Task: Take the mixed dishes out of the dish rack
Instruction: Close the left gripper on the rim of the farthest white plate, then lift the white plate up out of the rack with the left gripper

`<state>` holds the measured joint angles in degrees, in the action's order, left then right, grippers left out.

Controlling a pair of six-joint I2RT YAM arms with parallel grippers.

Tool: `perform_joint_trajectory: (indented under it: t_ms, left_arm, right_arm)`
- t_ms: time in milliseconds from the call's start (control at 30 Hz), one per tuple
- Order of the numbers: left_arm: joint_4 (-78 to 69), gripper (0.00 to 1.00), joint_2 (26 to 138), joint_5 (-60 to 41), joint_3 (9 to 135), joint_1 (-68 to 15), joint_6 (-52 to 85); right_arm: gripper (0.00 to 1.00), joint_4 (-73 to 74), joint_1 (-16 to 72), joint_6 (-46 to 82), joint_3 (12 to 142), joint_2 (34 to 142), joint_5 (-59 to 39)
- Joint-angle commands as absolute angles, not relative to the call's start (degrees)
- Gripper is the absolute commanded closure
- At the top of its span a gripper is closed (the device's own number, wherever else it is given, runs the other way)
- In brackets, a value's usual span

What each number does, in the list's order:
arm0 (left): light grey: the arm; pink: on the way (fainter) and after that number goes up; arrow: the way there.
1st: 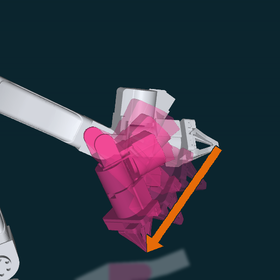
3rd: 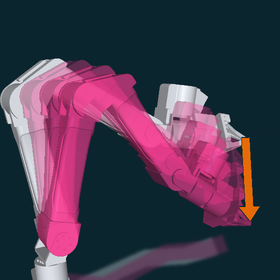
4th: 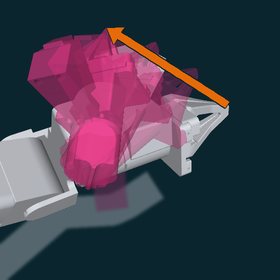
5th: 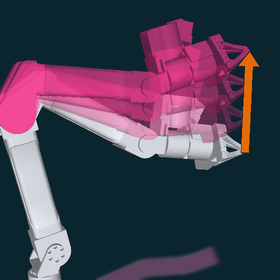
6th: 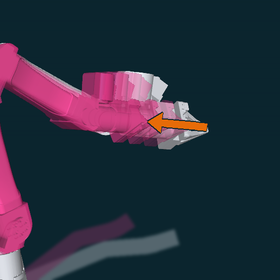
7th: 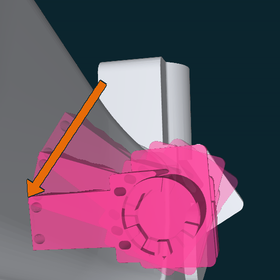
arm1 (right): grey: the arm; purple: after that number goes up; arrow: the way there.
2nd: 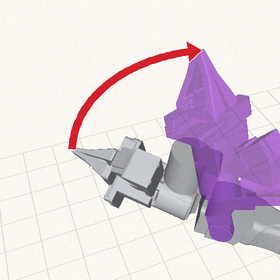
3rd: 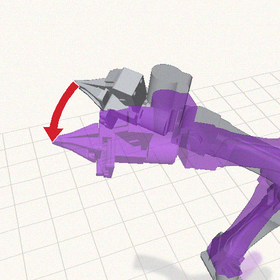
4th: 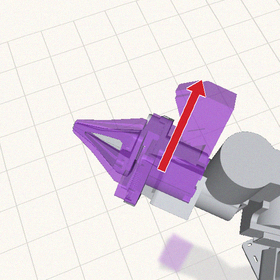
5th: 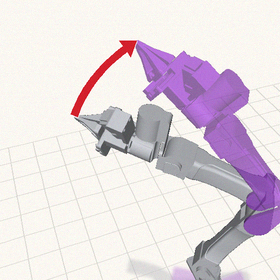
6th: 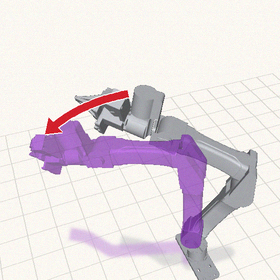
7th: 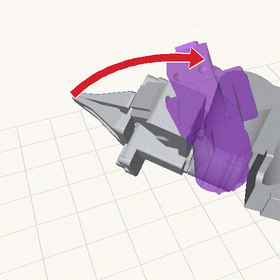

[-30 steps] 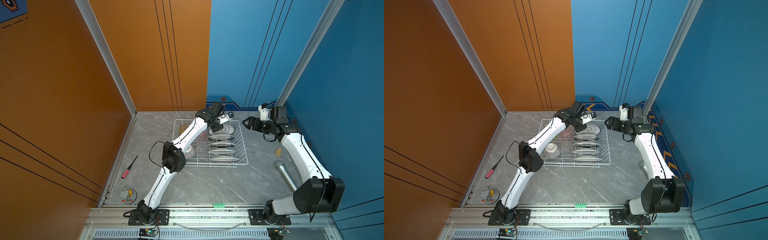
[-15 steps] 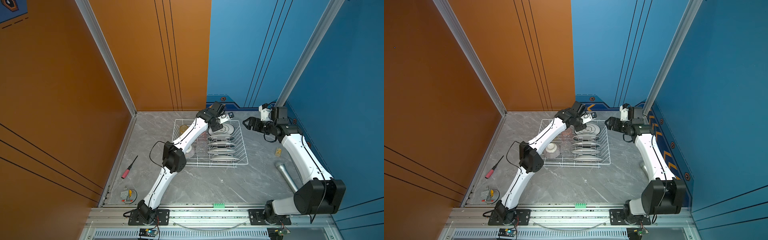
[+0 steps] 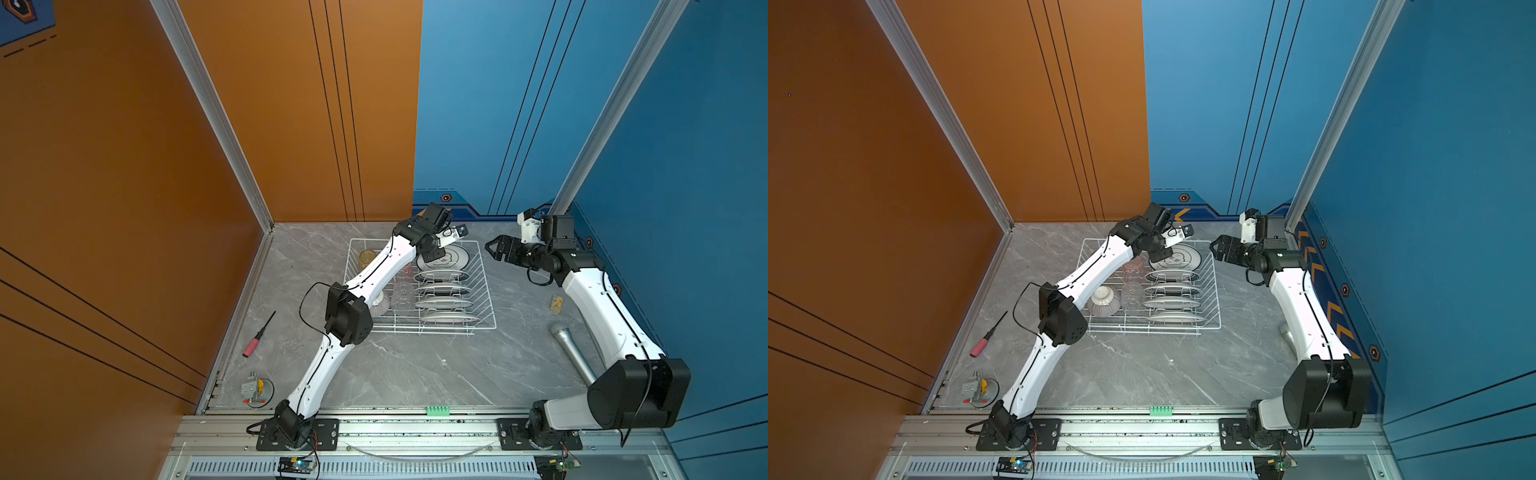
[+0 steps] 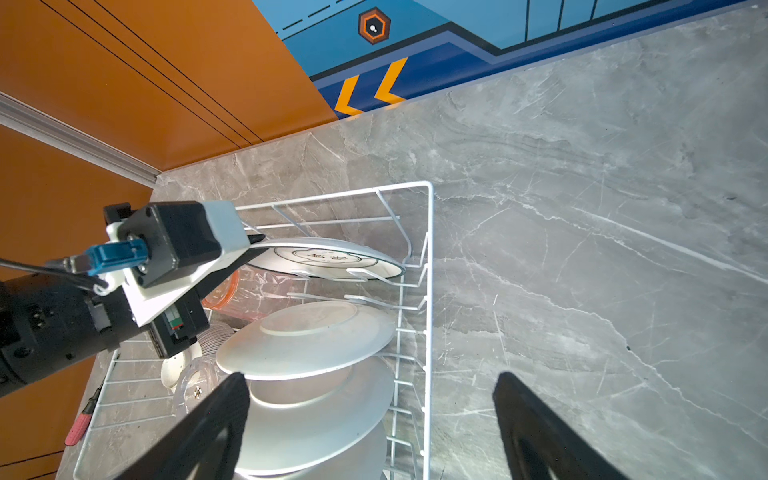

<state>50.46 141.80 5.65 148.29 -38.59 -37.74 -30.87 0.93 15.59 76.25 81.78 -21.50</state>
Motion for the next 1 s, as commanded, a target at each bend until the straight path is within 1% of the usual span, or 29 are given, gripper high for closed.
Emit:
perform_joint_trajectory:
  t_ms: [0,167,433,967]
  left_arm:
    - [49.7,1.0,139.3,2.6,147.3,-39.6,-32.6]
    - [48.7,1.0,137.1,2.0,146.4,-39.7,-32.3]
    - [42.9,1.0,130.7,1.9,139.7,-39.6,-31.8]
    - [42.9,1.0,124.2,3.2,137.4,-38.9,-29.7]
  right_arm:
    - [0.1,-29.5,0.5,16.9,75.6,80.1,-22.4]
    - [0.1,-29.4,0.5,17.1,75.5,79.8,-22.3]
    - [0.1,-28.6,0.6,18.0,74.9,79.6,-22.5]
    - [0.11,-28.0,0.5,18.8,74.8,79.9,-23.4]
